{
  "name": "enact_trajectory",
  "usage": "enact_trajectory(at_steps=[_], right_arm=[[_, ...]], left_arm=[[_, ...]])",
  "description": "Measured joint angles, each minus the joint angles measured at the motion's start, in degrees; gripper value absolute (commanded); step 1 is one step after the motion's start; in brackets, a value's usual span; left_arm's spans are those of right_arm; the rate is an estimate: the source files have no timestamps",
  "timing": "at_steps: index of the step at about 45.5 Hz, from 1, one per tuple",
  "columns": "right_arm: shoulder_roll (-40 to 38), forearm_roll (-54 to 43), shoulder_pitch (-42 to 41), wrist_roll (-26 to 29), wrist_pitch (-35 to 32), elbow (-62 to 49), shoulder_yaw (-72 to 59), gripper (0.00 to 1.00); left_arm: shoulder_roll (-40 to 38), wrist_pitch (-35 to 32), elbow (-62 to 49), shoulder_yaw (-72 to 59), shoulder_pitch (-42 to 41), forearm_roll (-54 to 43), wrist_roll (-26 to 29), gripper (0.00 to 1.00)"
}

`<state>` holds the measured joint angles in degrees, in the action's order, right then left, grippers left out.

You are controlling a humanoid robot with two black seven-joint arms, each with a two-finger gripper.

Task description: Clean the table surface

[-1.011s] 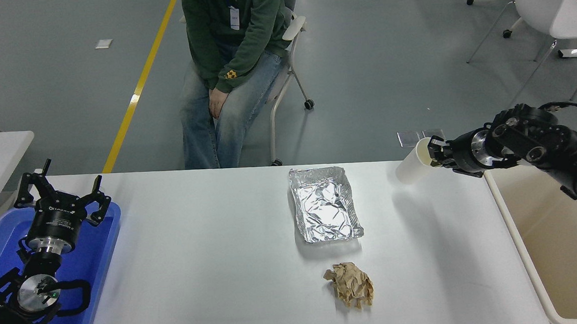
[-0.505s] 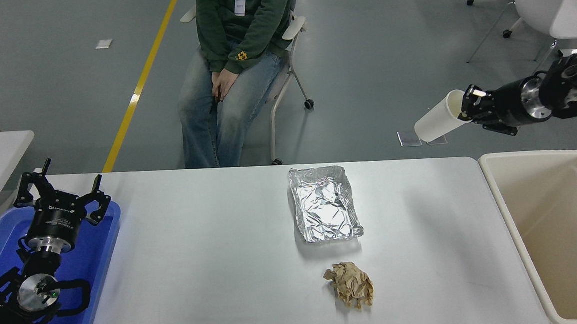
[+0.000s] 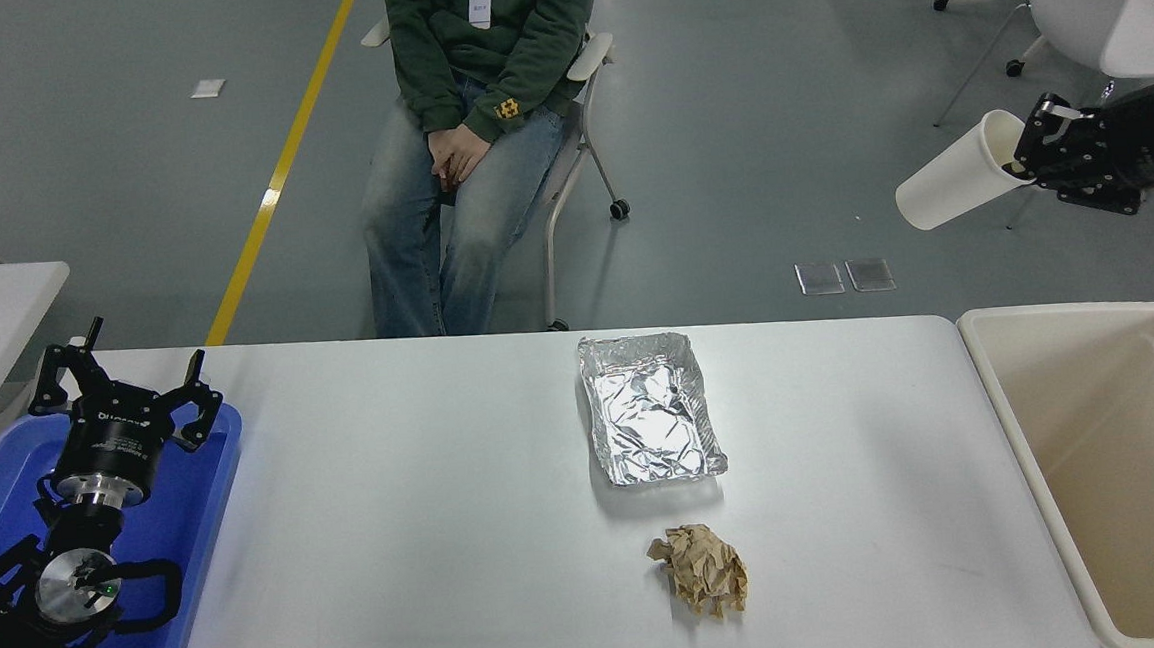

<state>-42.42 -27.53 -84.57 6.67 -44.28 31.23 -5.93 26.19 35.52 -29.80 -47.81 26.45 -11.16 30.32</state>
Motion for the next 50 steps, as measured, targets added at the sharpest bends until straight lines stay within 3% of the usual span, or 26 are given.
enact_trajectory(at_steps=[50], right_arm=[[-2.5,0.0,-1.4,0.0,-1.8,1.0,-0.1,0.00]], left_arm=[[0.0,0.0,0.0,0.0,0.0,0.0,0.0,1.00]])
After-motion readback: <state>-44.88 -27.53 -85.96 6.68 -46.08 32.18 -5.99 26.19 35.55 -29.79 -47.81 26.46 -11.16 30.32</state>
